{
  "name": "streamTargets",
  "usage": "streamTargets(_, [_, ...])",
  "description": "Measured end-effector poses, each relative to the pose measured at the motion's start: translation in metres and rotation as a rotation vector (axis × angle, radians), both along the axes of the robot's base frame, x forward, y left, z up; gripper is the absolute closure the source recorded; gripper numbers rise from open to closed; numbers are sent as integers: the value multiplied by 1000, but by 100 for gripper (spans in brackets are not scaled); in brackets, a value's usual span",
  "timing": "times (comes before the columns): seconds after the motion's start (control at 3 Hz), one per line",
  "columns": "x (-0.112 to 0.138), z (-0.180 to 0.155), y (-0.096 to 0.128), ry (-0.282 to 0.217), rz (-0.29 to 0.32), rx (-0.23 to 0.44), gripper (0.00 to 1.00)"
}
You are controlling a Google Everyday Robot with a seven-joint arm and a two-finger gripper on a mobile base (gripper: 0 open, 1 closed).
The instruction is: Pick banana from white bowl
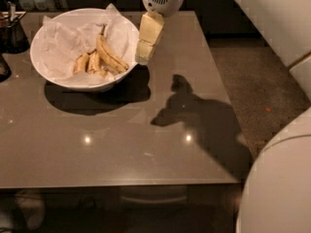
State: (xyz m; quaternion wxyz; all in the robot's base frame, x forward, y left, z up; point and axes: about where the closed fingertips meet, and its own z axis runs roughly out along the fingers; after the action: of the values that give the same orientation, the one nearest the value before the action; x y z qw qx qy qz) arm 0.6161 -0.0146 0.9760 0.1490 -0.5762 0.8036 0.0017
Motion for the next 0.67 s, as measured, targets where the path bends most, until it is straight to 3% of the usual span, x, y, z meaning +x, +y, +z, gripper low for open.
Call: streamTargets(0.67, [8,2,10,-29,6,53,0])
